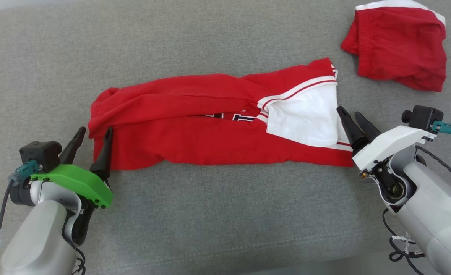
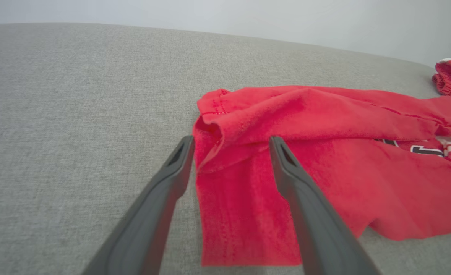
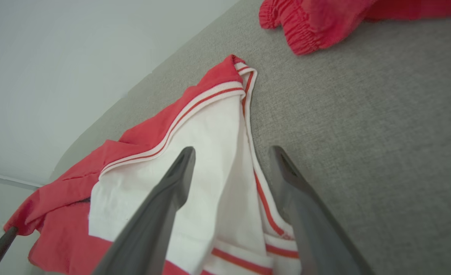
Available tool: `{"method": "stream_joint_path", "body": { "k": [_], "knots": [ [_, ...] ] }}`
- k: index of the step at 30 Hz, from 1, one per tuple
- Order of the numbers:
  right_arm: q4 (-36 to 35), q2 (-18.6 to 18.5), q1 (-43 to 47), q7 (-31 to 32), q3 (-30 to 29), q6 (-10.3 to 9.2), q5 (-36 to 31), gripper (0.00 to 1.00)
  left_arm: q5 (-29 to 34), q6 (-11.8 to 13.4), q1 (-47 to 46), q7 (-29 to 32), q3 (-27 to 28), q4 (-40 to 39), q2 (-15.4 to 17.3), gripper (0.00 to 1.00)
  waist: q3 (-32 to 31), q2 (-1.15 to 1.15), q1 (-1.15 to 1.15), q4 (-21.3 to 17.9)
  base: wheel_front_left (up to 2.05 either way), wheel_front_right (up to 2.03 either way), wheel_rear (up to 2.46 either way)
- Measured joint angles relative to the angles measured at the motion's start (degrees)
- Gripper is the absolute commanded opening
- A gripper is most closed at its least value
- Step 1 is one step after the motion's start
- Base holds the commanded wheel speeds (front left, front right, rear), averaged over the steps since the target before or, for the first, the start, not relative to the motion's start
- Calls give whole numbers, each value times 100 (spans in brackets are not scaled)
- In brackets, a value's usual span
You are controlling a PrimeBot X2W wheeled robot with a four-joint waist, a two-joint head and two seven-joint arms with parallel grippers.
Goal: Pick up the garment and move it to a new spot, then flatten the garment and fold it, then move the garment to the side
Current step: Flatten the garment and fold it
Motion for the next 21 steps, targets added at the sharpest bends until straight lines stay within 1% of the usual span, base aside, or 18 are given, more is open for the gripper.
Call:
{"method": "stream_joint_path", "body": {
  "k": [5,11,17,21],
  "knots": [
    [154,81,-17,101,-20,-93,56,100,3,-3,-18,-3,-31,-25,1,100,74,0,0,88,0,0,0],
    [333,166,-123,229,-38,-119,105,100,4,-3,-71,-52,-31,-45,0,100,138,0,0,177,0,0,0],
    [544,201,-276,355,-87,-272,176,100,4,-4,-72,-69,-32,-48,-2,100,155,0,0,237,0,0,0],
    [653,221,-354,514,-93,-319,272,99,4,-5,-73,-69,-33,-48,-13,100,161,0,0,283,0,0,0]
  ]
}}
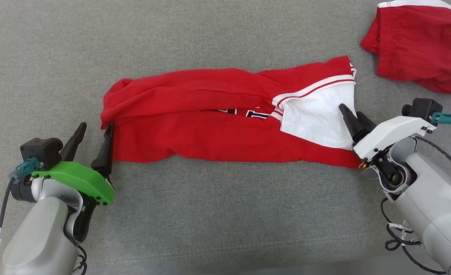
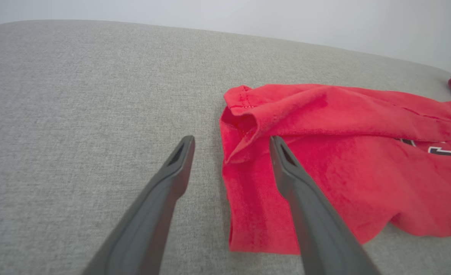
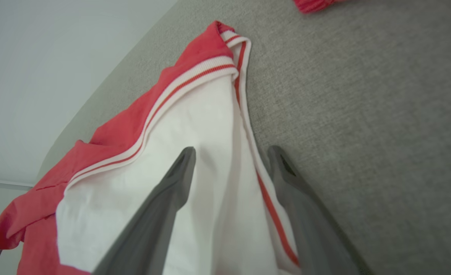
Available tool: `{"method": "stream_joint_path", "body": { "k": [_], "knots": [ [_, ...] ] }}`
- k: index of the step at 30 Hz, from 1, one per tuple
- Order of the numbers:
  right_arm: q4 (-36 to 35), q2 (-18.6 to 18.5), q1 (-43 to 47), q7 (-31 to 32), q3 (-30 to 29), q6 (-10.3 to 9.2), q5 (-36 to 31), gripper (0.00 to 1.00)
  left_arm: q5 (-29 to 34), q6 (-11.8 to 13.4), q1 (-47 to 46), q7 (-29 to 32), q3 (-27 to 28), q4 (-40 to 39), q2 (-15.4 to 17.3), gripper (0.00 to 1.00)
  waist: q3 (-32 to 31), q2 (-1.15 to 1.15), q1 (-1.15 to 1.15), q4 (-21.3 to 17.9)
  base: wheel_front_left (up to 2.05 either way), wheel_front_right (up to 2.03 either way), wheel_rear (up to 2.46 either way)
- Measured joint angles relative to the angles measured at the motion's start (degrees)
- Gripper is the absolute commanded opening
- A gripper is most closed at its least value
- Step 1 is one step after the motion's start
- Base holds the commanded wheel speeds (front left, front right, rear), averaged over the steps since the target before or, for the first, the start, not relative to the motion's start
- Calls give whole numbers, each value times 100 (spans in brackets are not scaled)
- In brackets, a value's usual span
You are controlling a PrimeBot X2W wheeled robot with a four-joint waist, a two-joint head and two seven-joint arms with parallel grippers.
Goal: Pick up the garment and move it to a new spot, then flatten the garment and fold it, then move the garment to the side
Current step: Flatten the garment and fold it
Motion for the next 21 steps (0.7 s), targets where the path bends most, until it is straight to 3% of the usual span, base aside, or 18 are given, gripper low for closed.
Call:
{"method": "stream_joint_path", "body": {
  "k": [3,4,11,21],
  "knots": [
    [18,13,-35,76,-3,9,43,13,0,0,0,-15,1,3,-1,100,1,0,0,22,0,0,0],
    [30,18,-41,79,-3,14,53,0,0,0,0,-27,1,4,-1,100,0,0,0,31,0,0,0],
    [100,181,-52,233,71,146,85,0,-1,-1,1,-31,34,54,0,100,-50,0,0,45,0,0,0],
    [179,116,-52,73,41,236,65,0,-1,-18,4,-32,42,94,-2,100,-168,0,0,-88,0,0,0]
  ]
}}
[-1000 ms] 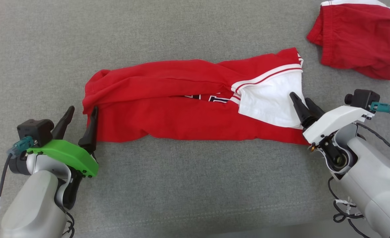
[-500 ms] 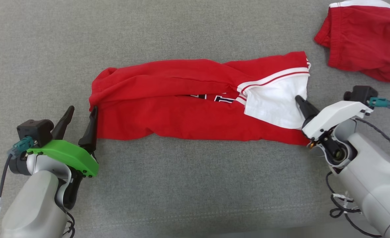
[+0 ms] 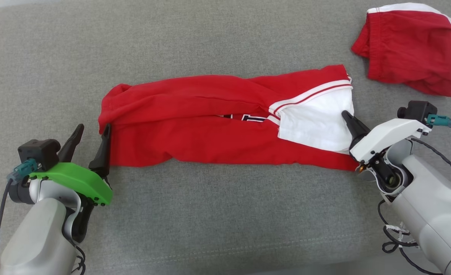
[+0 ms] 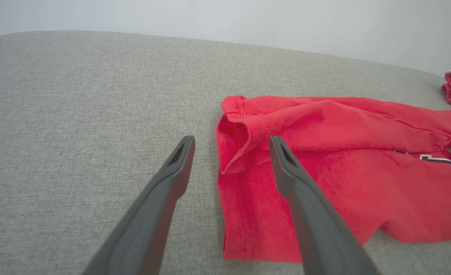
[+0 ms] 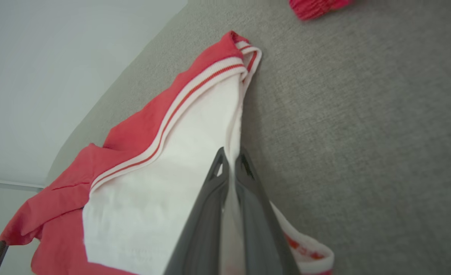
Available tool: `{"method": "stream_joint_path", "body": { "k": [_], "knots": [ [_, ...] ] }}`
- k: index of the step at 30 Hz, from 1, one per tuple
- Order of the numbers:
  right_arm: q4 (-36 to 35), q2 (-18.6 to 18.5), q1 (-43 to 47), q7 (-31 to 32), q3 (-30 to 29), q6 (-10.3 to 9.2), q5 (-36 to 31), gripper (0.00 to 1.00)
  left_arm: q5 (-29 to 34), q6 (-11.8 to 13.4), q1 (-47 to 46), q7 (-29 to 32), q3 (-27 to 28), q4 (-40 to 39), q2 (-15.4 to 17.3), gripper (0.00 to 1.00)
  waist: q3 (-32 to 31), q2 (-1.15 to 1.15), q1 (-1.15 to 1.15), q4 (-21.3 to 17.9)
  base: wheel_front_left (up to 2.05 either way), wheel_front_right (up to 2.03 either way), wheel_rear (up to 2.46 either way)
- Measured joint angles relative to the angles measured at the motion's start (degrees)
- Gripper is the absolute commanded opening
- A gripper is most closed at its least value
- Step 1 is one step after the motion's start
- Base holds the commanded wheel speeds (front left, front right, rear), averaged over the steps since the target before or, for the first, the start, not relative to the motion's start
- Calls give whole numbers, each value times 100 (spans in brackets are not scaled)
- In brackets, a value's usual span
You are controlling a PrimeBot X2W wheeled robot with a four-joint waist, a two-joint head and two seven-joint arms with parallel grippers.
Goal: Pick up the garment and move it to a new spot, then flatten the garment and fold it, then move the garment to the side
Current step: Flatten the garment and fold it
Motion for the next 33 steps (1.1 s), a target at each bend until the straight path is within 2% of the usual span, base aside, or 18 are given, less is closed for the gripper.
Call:
{"method": "stream_joint_path", "body": {
  "k": [19,33],
  "knots": [
    [116,-269,-4,-407,-5,121,-203,0,0,0,11,0,-8,-27,11,100,-115,0,0,-176,0,0,0],
    [235,-402,-34,-588,86,127,-467,0,0,0,136,0,-118,-36,-14,100,-297,0,0,-242,0,0,0]
  ]
}}
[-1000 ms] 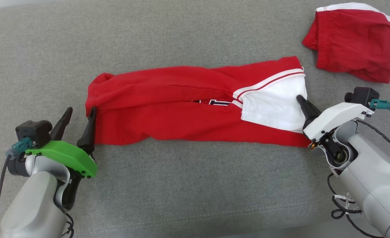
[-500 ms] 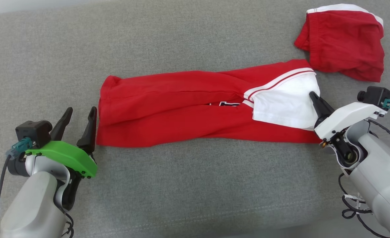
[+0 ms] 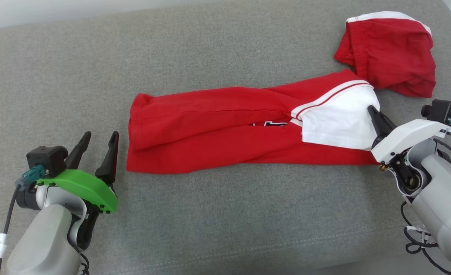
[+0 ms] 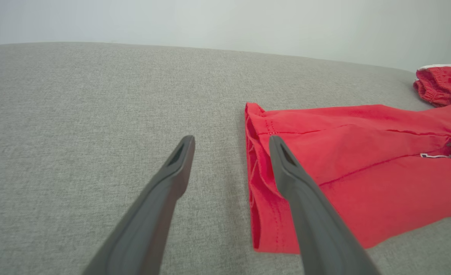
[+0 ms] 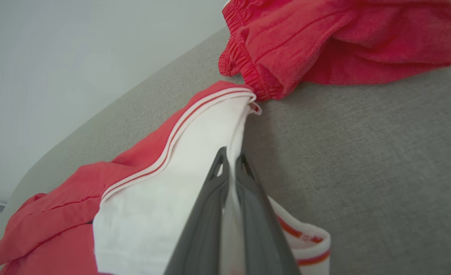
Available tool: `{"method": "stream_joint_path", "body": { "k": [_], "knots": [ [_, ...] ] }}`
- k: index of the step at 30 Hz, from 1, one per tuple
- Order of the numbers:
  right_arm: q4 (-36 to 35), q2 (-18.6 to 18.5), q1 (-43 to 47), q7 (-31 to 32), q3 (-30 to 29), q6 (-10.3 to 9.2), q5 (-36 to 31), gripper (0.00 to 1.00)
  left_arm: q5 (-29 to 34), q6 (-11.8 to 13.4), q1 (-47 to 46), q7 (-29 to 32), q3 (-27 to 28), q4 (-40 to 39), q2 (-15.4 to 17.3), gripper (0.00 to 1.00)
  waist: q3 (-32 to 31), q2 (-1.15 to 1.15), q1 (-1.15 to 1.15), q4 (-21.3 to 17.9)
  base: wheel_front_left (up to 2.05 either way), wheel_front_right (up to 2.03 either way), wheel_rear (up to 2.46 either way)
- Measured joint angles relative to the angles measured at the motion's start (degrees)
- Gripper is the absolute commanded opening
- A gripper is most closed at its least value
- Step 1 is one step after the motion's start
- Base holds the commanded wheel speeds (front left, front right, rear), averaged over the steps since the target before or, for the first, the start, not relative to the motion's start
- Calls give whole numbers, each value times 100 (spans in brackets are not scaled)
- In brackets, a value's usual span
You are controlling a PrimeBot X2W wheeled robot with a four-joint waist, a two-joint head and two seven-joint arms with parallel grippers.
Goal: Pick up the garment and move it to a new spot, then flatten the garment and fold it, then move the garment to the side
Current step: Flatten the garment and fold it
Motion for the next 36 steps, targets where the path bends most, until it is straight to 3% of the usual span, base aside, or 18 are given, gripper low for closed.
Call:
{"method": "stream_joint_path", "body": {
  "k": [17,26,36],
  "knots": [
    [-635,114,-55,-170,-76,51,30,0,-26,0,109,0,-70,-35,-149,100,-221,0,0,152,0,0,0],
    [-1257,269,-289,-203,127,68,-99,0,-37,0,115,0,-68,-81,-234,100,-268,0,0,438,0,0,0],
    [-1382,425,-315,-74,359,76,-177,0,-36,0,114,-1,-140,-272,-412,100,-270,0,0,920,0,0,0]
  ]
}}
